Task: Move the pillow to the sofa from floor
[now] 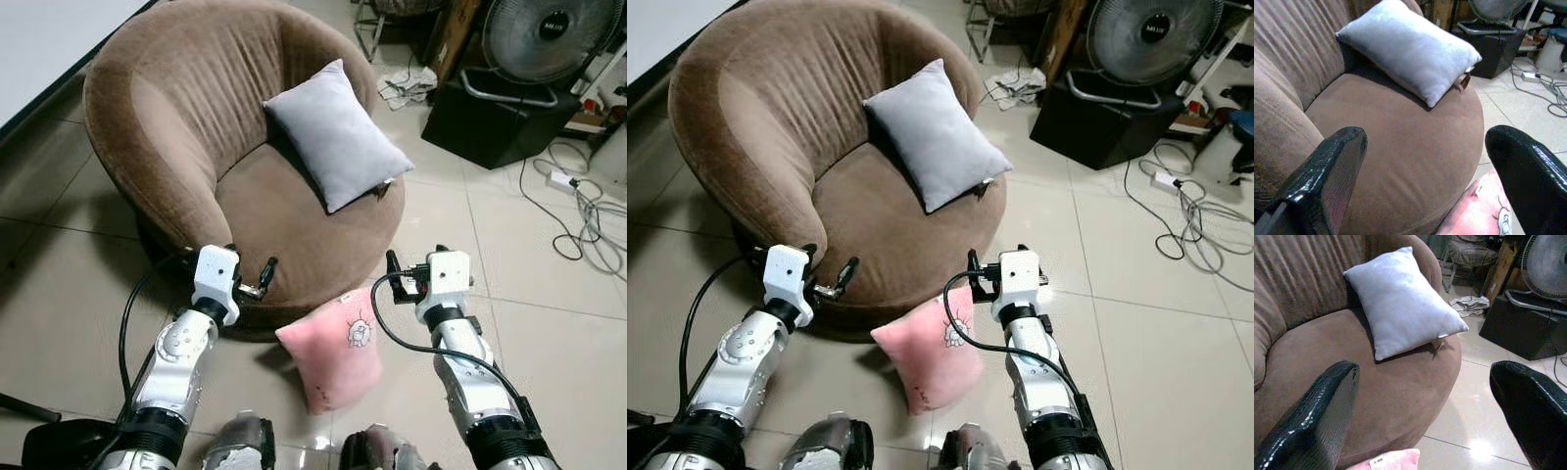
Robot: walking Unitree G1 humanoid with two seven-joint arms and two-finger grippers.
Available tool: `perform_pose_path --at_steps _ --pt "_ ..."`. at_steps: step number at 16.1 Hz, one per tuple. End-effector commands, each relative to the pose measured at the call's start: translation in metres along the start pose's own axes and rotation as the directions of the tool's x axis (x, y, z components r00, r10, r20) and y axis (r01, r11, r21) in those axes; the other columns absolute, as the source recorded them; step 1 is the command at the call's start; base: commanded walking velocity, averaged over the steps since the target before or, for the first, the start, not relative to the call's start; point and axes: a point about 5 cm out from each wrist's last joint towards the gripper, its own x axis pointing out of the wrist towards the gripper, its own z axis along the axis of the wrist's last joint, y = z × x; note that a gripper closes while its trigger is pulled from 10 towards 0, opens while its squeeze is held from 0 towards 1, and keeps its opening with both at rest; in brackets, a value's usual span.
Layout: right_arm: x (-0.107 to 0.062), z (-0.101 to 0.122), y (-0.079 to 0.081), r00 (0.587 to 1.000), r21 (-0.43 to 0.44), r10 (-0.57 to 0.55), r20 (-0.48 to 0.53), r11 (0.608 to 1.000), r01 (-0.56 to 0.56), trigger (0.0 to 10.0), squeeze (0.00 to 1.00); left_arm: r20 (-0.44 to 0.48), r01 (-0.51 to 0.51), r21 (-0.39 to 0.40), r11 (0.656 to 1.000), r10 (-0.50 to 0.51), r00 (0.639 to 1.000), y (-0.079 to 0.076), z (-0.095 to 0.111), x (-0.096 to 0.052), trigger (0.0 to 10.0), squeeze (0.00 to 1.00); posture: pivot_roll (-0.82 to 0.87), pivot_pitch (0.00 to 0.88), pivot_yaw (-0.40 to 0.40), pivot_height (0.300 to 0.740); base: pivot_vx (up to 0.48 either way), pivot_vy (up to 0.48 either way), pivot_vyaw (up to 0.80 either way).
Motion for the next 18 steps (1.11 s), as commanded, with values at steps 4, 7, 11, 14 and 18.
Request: perform_pose_path --at_steps 4,7,11,14,18 --pt "0.000 0.001 -0.004 1.000 0.005 -0.027 0.002 1.000 0.027 10.0 0.00 -0.008 0.018 0.019 1.000 -0.018 1.000 -0.002 0.001 -0.001 10.0 1.00 0.13 0.140 -0.057 0.695 0.289 -0.131 0.00" --pt "-0.002 -0.002 -0.005 1.000 0.000 -0.022 -0.008 1.000 0.022 10.0 0.00 -0.010 0.034 0.017 0.999 -0.034 0.999 -0.003 0.000 -0.002 10.0 1.00 0.12 0.146 -0.057 0.695 0.401 -0.256 0.00" --pt "-0.007 -0.004 -0.006 1.000 -0.004 -0.028 -0.013 1.000 0.028 10.0 0.00 -0.032 0.048 0.043 0.998 -0.047 0.998 -0.004 -0.003 -0.005 10.0 1.00 0.10 0.150 -0.052 0.695 0.000 0.000 0.00" --pt "-0.009 -0.004 -0.005 1.000 0.007 -0.017 -0.013 1.000 0.017 10.0 0.00 -0.034 0.052 0.043 0.998 -0.051 0.998 -0.003 -0.002 -0.004 10.0 1.00 0.10 0.154 -0.048 0.695 0.000 0.000 0.00" --pt "-0.011 0.005 -0.009 0.999 -0.021 -0.018 0.029 1.000 0.018 10.0 0.00 -0.050 0.046 0.066 0.997 -0.043 0.998 0.003 -0.001 -0.003 10.0 1.00 0.09 0.159 -0.038 0.695 0.000 0.000 0.00"
